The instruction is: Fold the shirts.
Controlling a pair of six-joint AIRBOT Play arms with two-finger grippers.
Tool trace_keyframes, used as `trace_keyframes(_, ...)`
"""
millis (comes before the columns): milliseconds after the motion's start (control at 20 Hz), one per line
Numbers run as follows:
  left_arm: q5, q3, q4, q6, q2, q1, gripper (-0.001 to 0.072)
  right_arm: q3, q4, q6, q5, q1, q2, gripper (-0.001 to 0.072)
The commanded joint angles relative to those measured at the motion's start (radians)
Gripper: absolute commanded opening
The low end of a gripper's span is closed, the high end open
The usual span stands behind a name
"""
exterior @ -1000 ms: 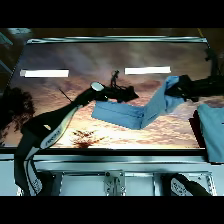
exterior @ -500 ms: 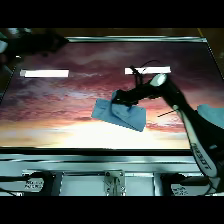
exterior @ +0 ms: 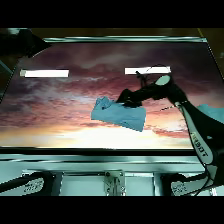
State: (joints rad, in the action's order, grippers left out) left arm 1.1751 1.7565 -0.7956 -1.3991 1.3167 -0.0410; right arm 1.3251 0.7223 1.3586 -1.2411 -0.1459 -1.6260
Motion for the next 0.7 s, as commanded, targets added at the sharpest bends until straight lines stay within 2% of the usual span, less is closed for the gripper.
trace_keyframes(0, 0.029, -0.001, -0.032, 0.002, -0.006, 0.017, 0.0040, -0.009, 0.404, 0.125, -0.219, 0.185, 0.059, 0.0670)
trace_keyframes(100, 0.041, -0.001, -0.032, 0.002, -0.006, 0.017, 0.0040, -0.080, 0.384, 0.129, -0.224, 0.257, 0.059, 0.0670)
trace_keyframes(350, 0.043, -0.001, -0.030, -0.002, -0.007, 0.038, 0.0040, -0.347, 0.109, 0.023, 0.069, 0.255, 0.040, 0.0671)
trace_keyframes(600, 0.040, -0.001, -0.024, -0.002, -0.006, 0.062, 0.0041, -0.373, -0.083, -0.071, 0.154, 0.216, -0.049, 0.0666)
trace_keyframes(650, 0.035, -0.001, -0.016, -0.006, -0.006, 0.064, 0.0040, -0.373, -0.126, -0.110, 0.172, 0.201, -0.061, 0.0558)
